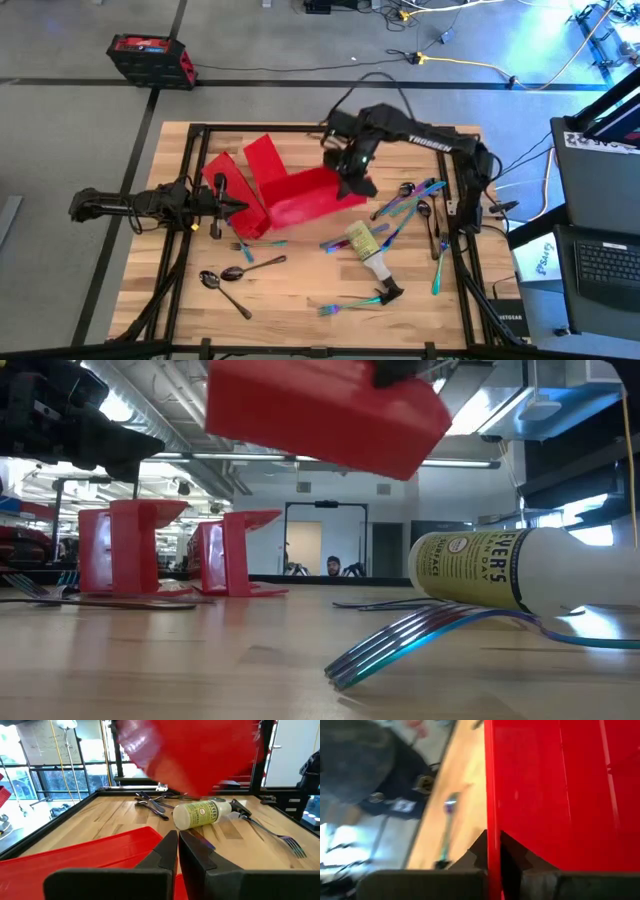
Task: Sort silverware
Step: Prepare the red bins
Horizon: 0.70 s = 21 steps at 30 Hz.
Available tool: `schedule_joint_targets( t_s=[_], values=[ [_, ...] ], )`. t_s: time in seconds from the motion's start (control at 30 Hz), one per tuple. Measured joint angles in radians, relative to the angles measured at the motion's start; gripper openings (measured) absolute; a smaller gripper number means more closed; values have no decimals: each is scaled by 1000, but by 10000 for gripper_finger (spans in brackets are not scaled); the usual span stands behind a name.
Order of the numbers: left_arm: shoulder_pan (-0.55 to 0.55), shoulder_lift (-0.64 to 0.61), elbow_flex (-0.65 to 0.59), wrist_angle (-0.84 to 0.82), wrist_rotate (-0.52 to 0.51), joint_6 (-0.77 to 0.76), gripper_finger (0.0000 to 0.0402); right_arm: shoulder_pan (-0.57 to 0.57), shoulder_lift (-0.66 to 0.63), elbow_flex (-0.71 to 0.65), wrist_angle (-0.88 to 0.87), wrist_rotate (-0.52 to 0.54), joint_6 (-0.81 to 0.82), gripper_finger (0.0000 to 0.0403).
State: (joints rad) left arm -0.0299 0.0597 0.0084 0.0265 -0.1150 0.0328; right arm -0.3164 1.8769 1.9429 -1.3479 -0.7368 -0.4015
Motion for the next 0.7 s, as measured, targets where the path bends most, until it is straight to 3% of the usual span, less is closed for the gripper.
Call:
schedule_joint_targets(
  t_s=[0.3, 0.57, 0.7],
  values=[
    [0, 0, 0, 0, 0, 0, 1, -178, -8, -135, 162, 194, -5, 0],
    [0, 0, 0, 0, 0, 0, 1, -281, -136, -503, 542, 285, -17, 0],
    [0, 0, 0, 0, 0, 0, 1, -301, -160, -616, 628, 312, -31, 0]
  ],
)
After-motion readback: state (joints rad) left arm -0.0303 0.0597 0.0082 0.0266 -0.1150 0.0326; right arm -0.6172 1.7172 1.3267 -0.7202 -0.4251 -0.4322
